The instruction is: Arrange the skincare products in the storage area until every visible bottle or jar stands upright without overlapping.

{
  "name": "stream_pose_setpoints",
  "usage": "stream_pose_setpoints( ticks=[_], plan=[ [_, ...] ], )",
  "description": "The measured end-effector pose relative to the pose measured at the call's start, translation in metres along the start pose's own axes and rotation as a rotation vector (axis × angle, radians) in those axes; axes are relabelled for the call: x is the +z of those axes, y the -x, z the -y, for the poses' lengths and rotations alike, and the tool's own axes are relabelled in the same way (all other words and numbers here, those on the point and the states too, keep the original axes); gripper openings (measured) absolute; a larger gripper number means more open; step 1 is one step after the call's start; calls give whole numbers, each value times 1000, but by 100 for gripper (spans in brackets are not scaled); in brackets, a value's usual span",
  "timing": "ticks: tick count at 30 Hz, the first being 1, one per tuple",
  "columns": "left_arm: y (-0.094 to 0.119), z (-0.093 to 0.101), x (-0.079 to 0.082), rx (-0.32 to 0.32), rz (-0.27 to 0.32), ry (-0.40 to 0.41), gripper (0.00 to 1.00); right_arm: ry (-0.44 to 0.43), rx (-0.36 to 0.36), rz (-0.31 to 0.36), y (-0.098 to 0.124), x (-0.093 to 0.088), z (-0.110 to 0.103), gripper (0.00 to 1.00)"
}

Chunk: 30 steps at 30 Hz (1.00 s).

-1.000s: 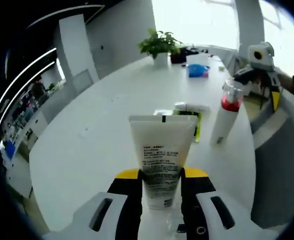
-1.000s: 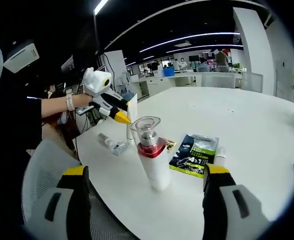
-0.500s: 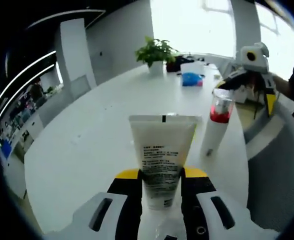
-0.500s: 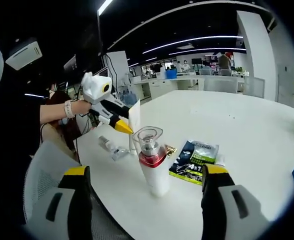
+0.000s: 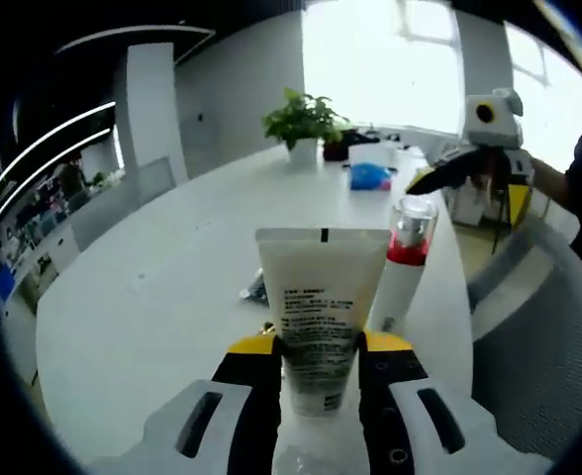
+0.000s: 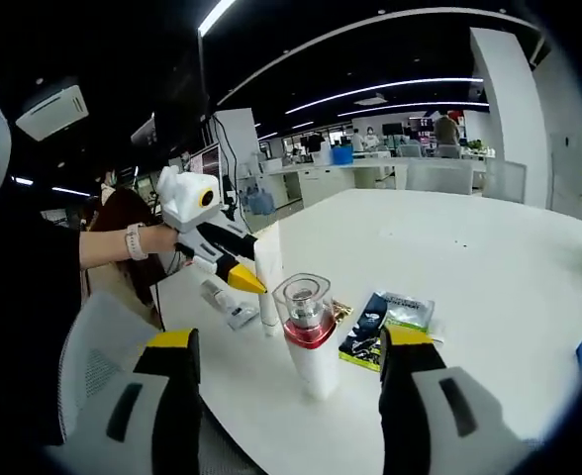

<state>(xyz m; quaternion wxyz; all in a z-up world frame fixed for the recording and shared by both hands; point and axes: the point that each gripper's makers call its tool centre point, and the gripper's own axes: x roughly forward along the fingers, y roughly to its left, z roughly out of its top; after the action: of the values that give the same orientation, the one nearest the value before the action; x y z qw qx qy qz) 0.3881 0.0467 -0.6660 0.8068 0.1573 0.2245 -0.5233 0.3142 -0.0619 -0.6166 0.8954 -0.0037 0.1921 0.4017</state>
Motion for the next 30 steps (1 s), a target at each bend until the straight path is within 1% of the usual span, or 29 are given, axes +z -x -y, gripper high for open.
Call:
stream_pose_setpoints(
  ticks=[4, 8, 11, 14, 17, 19, 21, 23, 25, 27, 30],
  plan=[
    [-1, 6, 0, -1, 25, 19, 25, 10, 3, 14, 2, 6, -3, 64],
    [1, 10, 0, 7, 37, 25, 25, 10, 10, 47, 6, 17, -5, 55],
    [3, 13, -1, 12, 53, 36, 25, 13, 8, 76, 8, 25, -8, 52],
    [5, 17, -2, 10, 62, 44, 26, 34, -1, 99, 9, 32, -9, 49],
    [7, 18, -3, 25, 81, 62, 26, 43, 10, 97, 7, 34, -13, 44],
    [9, 18, -4, 31, 95, 89, 26, 38, 20, 101, 4, 35, -16, 43],
    [11, 22, -5, 30, 103, 91, 26, 30, 45, 100, -1, 35, -23, 42],
    [12, 26, -5, 31, 106, 91, 26, 24, 69, 90, -7, 33, -31, 42],
    [13, 29, -5, 36, 111, 91, 26, 38, 76, 79, -12, 31, -36, 42],
    [13, 31, -6, 42, 123, 104, 26, 57, 99, 58, -17, 27, -44, 40],
    [14, 33, -6, 43, 146, 125, 26, 56, 126, 44, -25, 25, -52, 36]
  ],
)
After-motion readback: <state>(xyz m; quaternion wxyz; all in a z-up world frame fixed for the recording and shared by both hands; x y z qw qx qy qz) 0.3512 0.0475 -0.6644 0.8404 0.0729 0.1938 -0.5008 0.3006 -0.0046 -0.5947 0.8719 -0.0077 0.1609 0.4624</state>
